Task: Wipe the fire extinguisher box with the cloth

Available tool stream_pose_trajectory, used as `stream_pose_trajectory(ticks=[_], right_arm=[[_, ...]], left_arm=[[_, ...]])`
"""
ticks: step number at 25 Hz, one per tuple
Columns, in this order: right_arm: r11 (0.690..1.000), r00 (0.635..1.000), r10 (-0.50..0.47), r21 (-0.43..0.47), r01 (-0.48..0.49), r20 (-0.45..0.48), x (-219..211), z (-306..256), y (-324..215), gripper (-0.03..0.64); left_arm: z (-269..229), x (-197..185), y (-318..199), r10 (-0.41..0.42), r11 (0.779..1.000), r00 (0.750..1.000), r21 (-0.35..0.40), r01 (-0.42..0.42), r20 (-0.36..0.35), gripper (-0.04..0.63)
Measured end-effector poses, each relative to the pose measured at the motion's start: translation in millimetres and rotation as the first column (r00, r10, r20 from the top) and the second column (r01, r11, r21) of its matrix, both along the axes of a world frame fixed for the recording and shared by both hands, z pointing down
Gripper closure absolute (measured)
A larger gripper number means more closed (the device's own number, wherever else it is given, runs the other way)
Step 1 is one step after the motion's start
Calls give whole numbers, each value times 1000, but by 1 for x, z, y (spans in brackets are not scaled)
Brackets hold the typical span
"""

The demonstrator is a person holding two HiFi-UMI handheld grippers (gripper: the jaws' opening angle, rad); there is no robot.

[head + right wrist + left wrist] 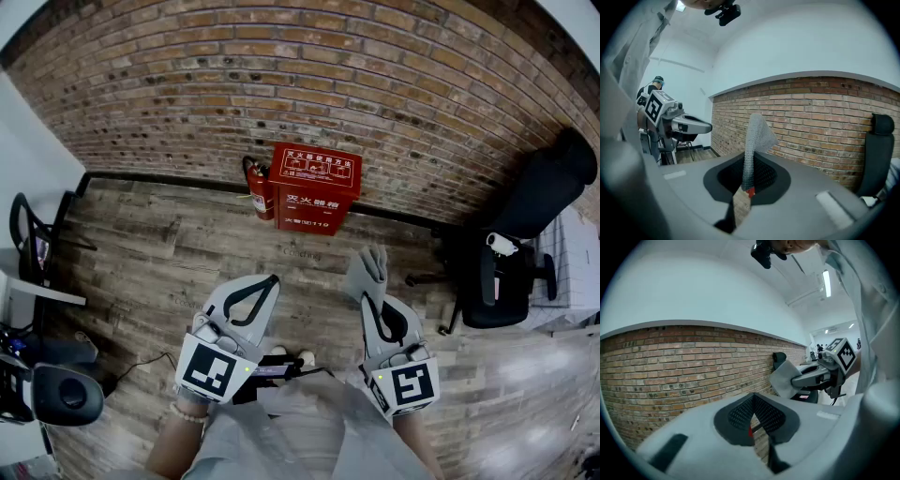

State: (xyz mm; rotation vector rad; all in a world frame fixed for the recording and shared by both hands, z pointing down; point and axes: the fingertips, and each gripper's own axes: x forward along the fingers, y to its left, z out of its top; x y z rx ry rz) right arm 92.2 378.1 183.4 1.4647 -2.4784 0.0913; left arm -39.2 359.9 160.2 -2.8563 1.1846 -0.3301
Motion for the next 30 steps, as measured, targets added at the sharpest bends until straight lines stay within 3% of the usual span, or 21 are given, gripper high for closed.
stream_pose_trajectory(ticks=[14, 18, 22, 30], right_arm=[[1000, 1000, -16, -11, 16, -10, -5, 5, -5, 598], [998, 999, -10, -64, 7, -51, -5, 10, -4, 598], [1000, 1000, 7, -16, -7, -6, -7, 4, -9, 598], [1000, 1000, 26, 5, -26, -9, -19, -1, -11, 598]], left_arm=[[7, -2, -1, 8, 1000, 1000, -25, -8, -5, 597], [6, -4, -2, 5, 1000, 1000, -22, -5, -10, 597], [5, -9, -6, 5, 1000, 1000, -18, -5, -10, 597], [0, -21, -11, 18, 1000, 1000, 2, -18, -22, 597]])
